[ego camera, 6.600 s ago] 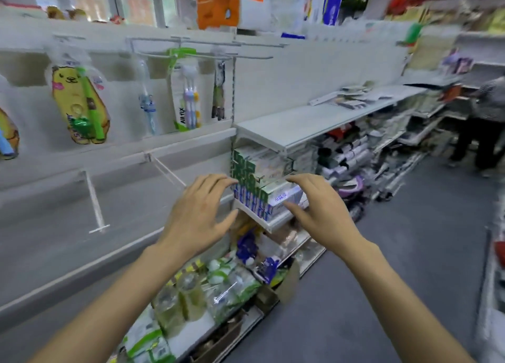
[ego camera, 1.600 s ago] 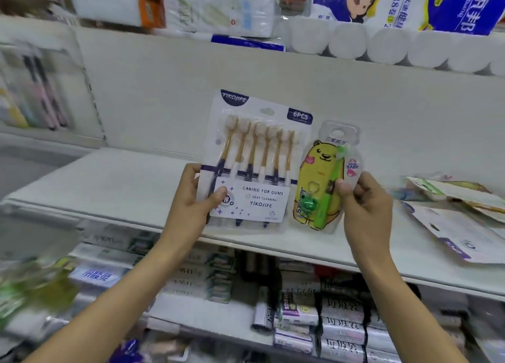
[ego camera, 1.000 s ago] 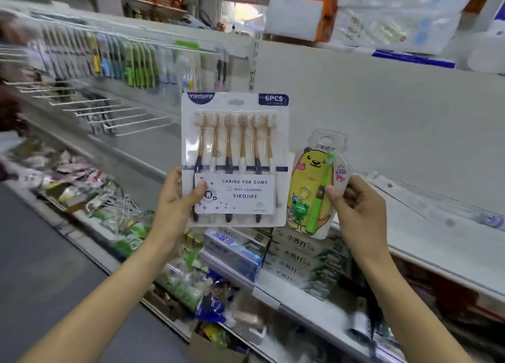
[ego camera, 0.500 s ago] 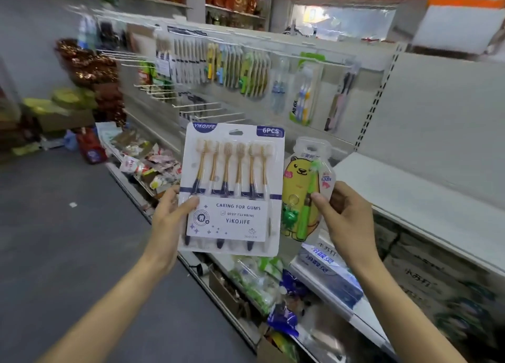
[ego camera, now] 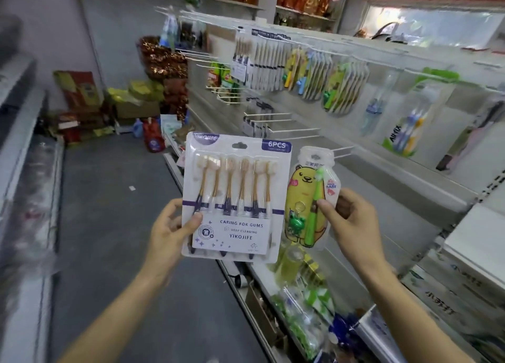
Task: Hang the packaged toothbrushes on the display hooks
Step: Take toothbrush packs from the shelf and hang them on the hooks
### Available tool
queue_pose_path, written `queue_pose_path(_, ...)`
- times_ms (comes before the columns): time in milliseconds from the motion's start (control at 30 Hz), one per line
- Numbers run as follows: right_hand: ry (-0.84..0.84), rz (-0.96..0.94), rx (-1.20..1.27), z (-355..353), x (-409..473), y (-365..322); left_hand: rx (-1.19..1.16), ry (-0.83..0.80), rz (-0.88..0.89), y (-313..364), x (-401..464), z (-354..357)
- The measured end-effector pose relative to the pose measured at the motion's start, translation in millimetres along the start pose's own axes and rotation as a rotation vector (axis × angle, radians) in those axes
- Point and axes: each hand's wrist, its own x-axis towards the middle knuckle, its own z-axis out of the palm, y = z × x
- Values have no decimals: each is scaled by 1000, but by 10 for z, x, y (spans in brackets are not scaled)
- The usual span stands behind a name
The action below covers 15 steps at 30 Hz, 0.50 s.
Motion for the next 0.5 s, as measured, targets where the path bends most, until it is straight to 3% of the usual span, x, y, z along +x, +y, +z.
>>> queue_pose_path(300,-30,23,109,989,1378,647,74,55,18,-187,1443,-376)
queue_pose_path(500,12,25,101,1371,2117,915,133,-63,4,-262,2400,-449)
